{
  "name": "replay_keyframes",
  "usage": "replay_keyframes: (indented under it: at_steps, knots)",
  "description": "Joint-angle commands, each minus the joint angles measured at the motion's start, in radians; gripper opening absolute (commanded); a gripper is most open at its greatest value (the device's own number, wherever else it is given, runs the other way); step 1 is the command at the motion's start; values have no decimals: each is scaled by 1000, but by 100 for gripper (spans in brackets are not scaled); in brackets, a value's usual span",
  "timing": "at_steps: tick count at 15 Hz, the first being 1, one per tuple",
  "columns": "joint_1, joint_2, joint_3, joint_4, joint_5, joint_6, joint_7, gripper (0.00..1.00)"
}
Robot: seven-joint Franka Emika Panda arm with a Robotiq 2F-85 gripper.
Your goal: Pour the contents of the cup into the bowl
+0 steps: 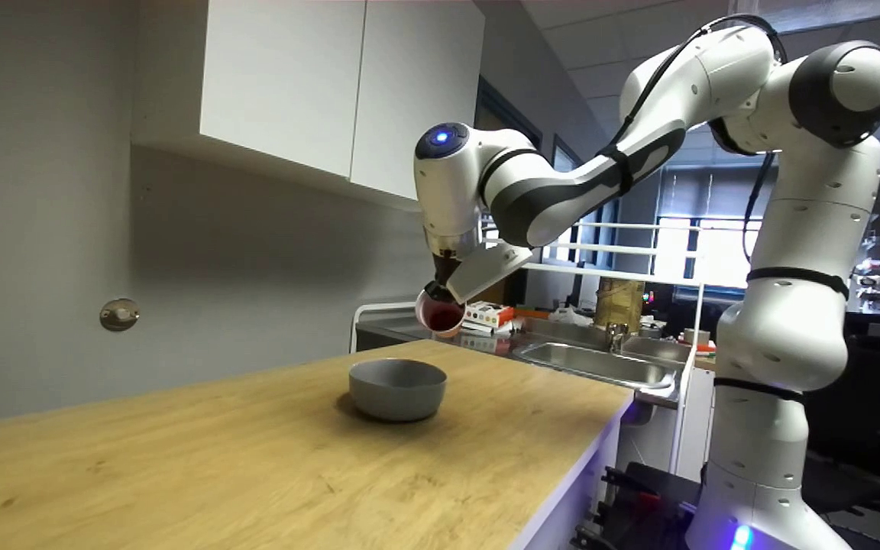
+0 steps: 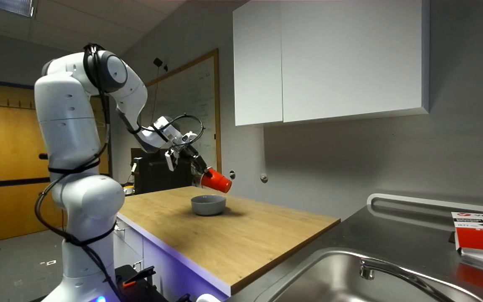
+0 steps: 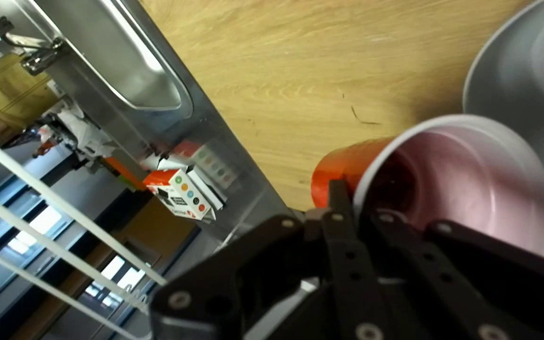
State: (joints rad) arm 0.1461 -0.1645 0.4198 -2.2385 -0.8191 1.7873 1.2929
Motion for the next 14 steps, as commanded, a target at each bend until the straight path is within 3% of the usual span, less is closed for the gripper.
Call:
replay_keyframes:
  at_steps: [1,7,14]
  knots:
    - [73,95,14,63,-158,-108,113,2]
    - [178,194,1,76,-410,-258,287,1]
    - [236,274,-5,87,-570,-435,452,1]
